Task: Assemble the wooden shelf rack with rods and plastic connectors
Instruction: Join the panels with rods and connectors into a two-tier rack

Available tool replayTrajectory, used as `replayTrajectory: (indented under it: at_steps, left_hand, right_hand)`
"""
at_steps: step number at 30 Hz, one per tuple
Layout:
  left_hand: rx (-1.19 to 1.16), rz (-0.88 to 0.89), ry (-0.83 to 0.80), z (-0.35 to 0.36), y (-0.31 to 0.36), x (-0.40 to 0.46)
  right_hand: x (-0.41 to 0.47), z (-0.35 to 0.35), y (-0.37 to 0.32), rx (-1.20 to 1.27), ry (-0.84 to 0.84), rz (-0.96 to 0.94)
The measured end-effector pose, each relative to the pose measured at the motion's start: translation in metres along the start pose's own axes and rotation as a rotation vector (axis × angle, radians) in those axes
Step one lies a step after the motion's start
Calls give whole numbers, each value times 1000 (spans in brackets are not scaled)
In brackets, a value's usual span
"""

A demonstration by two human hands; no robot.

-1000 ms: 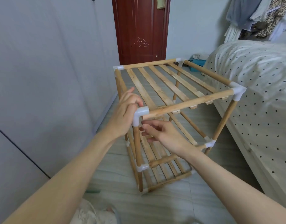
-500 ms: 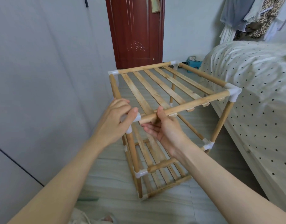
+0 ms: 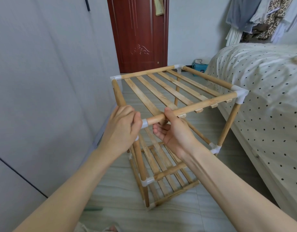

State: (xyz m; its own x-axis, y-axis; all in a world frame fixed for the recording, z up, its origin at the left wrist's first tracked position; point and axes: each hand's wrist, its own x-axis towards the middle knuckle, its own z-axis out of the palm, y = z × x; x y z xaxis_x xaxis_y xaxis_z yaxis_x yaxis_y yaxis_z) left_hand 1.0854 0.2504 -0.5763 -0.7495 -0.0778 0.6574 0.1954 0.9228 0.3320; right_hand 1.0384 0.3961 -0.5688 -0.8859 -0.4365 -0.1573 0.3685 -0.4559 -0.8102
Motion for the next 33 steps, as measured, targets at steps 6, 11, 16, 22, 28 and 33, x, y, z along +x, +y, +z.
replayTrajectory:
  at_steps: [6, 11, 16, 22, 28, 33]
  left_hand:
    - [13, -4, 64, 4, 3, -1]
    - [85, -29, 81, 7, 6, 1]
    - [10, -42, 36, 8, 1, 3]
    - [-67, -81, 22, 8, 11, 3]
    - [-37, 177, -132, 20, 64, -2]
    - [-157, 220, -169, 30, 75, 36]
  right_hand:
    - [-1, -1, -3, 18, -3, 27]
    - [0, 1, 1, -5, -21, -1]
    - [-3, -3, 3, -95, -93, 14]
    - [-7, -12, -8, -256, 116, -21]
    - [-8, -41, -36, -202, 323, -123]
    - [-6, -68, -55, -192, 474, -158]
